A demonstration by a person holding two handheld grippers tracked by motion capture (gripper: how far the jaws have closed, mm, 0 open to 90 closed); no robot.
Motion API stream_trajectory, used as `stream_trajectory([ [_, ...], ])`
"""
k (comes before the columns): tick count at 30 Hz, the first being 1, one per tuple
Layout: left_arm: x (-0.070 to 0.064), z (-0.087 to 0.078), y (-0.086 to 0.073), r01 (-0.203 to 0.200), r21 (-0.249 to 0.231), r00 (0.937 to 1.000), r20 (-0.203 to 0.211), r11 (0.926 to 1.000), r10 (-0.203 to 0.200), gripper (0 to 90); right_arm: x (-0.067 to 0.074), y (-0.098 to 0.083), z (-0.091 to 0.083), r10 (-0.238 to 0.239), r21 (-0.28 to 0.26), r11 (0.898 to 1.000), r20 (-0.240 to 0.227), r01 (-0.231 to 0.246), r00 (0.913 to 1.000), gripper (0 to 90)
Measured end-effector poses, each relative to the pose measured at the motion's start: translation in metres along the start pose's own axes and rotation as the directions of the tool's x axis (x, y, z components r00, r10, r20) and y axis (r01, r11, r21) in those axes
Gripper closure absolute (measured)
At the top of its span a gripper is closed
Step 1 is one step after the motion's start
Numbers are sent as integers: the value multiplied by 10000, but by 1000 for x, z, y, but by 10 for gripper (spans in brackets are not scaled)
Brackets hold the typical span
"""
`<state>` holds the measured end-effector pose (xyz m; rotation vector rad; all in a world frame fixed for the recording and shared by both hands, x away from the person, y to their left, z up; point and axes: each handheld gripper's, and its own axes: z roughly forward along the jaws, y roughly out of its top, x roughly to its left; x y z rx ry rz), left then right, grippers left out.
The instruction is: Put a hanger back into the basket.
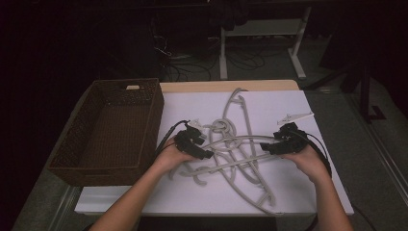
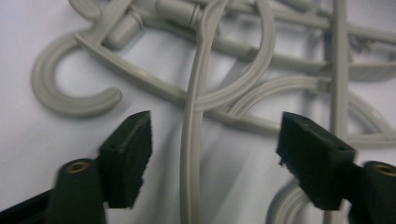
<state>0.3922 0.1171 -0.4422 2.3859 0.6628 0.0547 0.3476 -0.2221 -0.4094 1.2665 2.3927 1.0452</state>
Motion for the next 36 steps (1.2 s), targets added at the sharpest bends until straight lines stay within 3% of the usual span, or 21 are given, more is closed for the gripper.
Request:
stream_trajectory([
  [7,3,6,1,-300,349,9987,-411,9989,314,546,1,0,0,-60,-26,10000,40,60,10000,260],
  [16,1,7,3,-664,511,9929,-954,9965,710,693,2,1,-1,-42,-106,9999,98,44,9999,261],
  [22,2,7,3,-796,414,9928,-861,9960,829,811,2,1,-3,-19,-185,9998,130,22,9999,265],
  [28,3,4,3,-349,265,9963,-775,9990,368,822,3,2,-4,-42,-200,9998,122,44,9999,266],
  [36,6,-22,21,30,-91,9879,-1548,10000,-44,823,2,4,-10,-11,-422,9991,79,14,10000,269],
])
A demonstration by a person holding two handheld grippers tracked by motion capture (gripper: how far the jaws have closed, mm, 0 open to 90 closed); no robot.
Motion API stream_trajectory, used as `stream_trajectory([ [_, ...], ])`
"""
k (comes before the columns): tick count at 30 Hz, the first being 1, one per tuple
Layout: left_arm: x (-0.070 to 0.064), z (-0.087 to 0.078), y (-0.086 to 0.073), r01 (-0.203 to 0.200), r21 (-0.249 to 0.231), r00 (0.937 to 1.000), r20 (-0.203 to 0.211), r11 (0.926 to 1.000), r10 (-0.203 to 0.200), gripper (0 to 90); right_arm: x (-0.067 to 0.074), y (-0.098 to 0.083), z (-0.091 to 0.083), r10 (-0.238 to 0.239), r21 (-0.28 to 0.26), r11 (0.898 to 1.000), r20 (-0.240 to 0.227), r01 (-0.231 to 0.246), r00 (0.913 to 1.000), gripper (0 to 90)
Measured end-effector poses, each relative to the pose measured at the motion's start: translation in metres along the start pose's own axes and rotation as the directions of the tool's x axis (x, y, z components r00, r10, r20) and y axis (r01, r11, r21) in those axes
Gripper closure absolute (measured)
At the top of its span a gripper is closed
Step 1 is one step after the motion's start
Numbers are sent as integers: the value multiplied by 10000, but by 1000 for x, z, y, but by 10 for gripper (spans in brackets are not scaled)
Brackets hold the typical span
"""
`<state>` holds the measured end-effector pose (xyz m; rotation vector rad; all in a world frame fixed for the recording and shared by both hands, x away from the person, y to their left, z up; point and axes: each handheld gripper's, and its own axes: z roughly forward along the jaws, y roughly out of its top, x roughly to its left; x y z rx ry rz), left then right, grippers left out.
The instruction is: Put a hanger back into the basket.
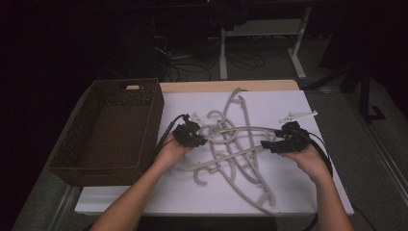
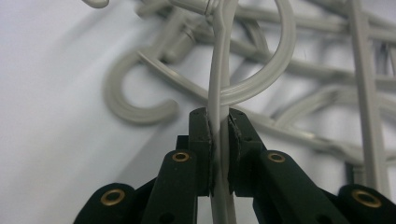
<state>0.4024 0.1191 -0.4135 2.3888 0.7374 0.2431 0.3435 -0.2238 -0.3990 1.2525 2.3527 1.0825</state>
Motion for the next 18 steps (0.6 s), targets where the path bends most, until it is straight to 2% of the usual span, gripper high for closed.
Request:
stream_trajectory([
  [9,14,-49,31,577,-631,9955,-712,9963,-621,824,-1,1,-8,82,-314,9995,-49,-83,10000,272],
  [13,22,-70,40,843,-891,9920,-865,9924,-921,824,-3,1,-9,117,-351,9993,-59,-119,9999,272],
  [18,27,-95,48,966,-1044,9891,-1010,9898,-1072,824,-2,2,-9,92,-356,9993,-77,-95,9999,272],
])
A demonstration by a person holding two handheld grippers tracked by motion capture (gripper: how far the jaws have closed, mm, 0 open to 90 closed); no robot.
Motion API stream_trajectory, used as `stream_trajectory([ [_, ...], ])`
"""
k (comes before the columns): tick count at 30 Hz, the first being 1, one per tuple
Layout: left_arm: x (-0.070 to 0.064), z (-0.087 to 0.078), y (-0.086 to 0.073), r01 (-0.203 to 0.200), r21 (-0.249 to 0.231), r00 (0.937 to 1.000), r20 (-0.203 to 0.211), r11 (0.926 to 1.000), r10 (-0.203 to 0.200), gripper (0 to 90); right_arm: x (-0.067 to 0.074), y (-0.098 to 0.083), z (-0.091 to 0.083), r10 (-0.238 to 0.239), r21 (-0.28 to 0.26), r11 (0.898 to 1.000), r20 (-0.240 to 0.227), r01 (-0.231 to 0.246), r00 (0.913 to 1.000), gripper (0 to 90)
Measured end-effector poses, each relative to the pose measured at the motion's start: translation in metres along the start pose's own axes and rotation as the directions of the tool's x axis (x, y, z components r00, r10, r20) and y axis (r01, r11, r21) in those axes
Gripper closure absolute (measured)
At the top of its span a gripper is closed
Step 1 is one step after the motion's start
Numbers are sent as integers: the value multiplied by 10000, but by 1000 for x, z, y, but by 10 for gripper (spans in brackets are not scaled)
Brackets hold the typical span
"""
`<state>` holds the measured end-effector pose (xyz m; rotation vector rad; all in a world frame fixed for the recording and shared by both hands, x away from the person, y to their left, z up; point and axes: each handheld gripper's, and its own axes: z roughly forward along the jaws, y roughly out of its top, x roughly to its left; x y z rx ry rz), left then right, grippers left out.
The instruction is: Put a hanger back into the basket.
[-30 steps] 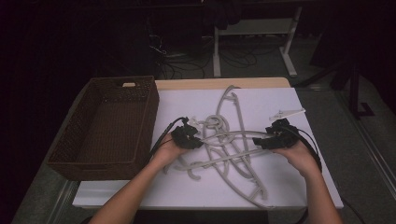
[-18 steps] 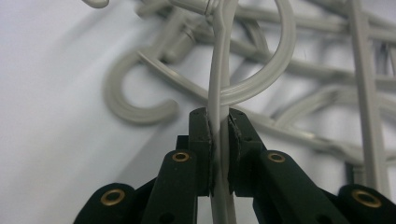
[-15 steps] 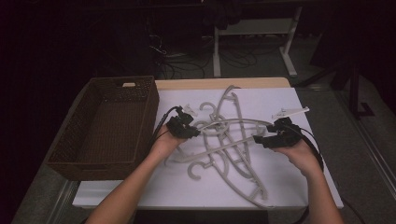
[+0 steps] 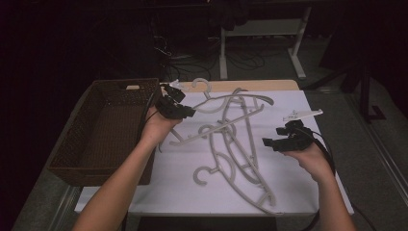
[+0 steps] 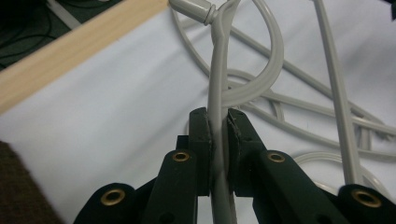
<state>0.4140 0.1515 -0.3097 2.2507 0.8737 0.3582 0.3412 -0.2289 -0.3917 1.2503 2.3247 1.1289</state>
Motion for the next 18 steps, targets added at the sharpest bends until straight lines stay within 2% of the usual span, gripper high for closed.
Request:
stream_trajectory([
  [4,14,-24,3,163,-224,9999,-37,9996,-164,824,0,0,0,-26,-23,10000,-21,26,10000,272],
  [8,31,-44,-2,336,-358,9994,-80,9988,-339,824,1,1,1,-55,-15,10000,-20,55,10000,272],
  [18,83,-90,-39,1154,-671,9928,-235,9910,-1172,824,4,2,6,-73,165,9998,4,73,10000,271],
])
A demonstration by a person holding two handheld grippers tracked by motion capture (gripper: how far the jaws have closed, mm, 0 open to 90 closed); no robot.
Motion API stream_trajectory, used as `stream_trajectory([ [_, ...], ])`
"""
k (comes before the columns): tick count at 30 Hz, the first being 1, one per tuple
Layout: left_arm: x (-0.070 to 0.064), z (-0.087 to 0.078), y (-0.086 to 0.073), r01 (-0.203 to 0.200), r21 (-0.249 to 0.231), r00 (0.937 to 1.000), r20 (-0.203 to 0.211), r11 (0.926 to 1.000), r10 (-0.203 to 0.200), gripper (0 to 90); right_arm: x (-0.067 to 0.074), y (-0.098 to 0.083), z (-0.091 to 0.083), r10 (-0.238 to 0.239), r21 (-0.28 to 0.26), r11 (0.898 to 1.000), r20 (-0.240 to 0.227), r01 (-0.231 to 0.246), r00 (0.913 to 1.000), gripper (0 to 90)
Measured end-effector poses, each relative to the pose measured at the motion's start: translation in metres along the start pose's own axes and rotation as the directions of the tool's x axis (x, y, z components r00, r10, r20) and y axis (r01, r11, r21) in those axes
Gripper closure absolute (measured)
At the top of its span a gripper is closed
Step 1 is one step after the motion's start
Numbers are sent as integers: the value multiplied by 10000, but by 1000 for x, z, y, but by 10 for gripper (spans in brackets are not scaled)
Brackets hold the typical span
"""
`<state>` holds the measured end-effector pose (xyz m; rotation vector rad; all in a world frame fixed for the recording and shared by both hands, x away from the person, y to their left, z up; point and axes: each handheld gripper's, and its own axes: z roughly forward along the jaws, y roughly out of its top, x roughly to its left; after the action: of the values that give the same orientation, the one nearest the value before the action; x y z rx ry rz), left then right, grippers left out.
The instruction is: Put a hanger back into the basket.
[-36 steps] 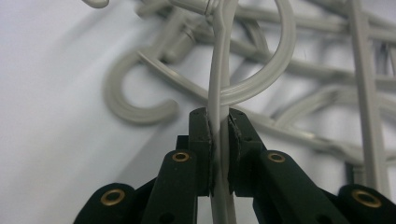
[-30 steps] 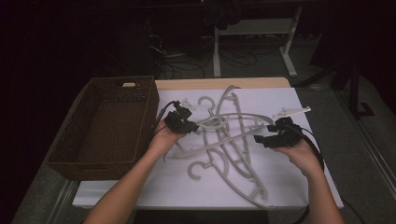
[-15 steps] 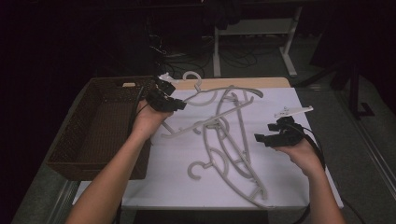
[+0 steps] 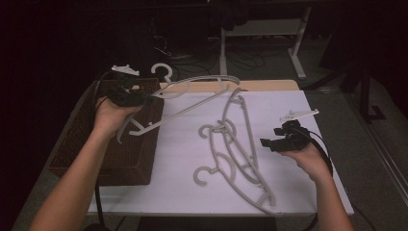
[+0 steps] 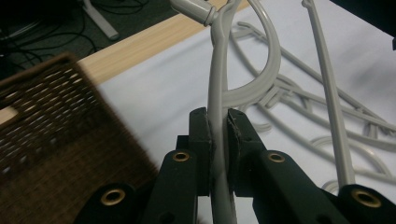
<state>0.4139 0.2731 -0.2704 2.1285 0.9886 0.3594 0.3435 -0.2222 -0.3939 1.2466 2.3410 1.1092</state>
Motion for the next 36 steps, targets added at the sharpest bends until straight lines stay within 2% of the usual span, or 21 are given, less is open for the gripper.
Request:
stream_trajectory([
  [3,17,-13,-12,209,-82,9996,-184,9997,-211,824,0,0,2,-18,48,10000,7,18,10000,271],
  [4,17,-13,-12,209,-82,9996,-184,9997,-211,824,0,0,2,-18,48,10000,7,18,10000,271],
  [5,35,-28,-26,414,-166,9982,-434,9990,-421,824,0,-1,3,-6,111,9999,22,6,10000,271],
  [6,35,-28,-26,414,-166,9982,-434,9990,-421,824,0,-1,3,-6,111,9999,22,6,10000,271],
  [7,46,-37,-35,561,-247,9962,-646,9981,-576,824,1,-1,5,-16,128,9999,30,16,10000,271],
  [10,56,-45,-43,739,-279,9940,-792,9969,-759,824,0,-2,6,-6,207,9998,58,5,10000,271],
  [12,73,-59,-59,1026,-327,9885,-1083,9942,-1056,824,0,-2,7,5,257,9997,82,-7,10000,271],
  [13,73,-59,-59,1026,-327,9885,-1083,9942,-1056,824,0,-2,8,31,283,9996,85,-34,10000,271],
  [15,87,-69,-73,1306,-337,9828,-1274,9909,-1339,824,1,-2,9,40,318,9995,105,-43,9999,271],
  [16,87,-69,-73,1306,-337,9828,-1274,9909,-1339,824,1,-2,10,23,345,9994,107,-27,9999,271],
  [17,96,-76,-82,1478,-372,9779,-1438,9883,-1517,824,1,-2,10,9,353,9994,121,-13,9999,271],
  [19,103,-83,-89,1611,-398,9731,-1606,9861,-1654,824,0,-2,11,24,399,9992,151,-30,9999,270],
  [20,103,-83,-89,1611,-398,9731,-1606,9861,-1654,824,0,-2,11,51,406,9992,156,-58,9999,270],
  [22,115,-94,-101,1914,-451,9631,-1841,9805,-1965,824,-1,-2,11,105,411,9991,171,-112,9998,271],
  [23,115,-94,-101,1914,-451,9631,-1841,9805,-1965,824,-1,-2,11,105,411,9991,171,-112,9998,271],
  [24,123,-100,-110,2147,-489,9549,-1992,9755,-2201,824,-1,-2,11,100,400,9991,187,-107,9998,271],
  [25,123,-100,-110,2147,-489,9549,-1992,9755,-2201,824,-2,-3,11,99,400,9991,195,-107,9998,271],
  [26,128,-104,-116,2300,-507,9492,-2087,9719,-2355,824,-2,-3,11,101,406,9991,198,-109,9998,270],
  [30,135,-106,-127,2472,-412,9399,-2325,9681,-2499,824,-2,-2,11,115,410,9991,211,-124,9997,270],
  [33,137,-101,-131,2527,-268,9376,-2400,9672,-2516,824,-1,-2,11,113,408,9991,219,-121,9997,271],
  [36,137,-91,-134,2597,-63,9397,-2289,9657,-2542,823,-1,-2,12,99,457,9989,216,-109,9997,270],
])
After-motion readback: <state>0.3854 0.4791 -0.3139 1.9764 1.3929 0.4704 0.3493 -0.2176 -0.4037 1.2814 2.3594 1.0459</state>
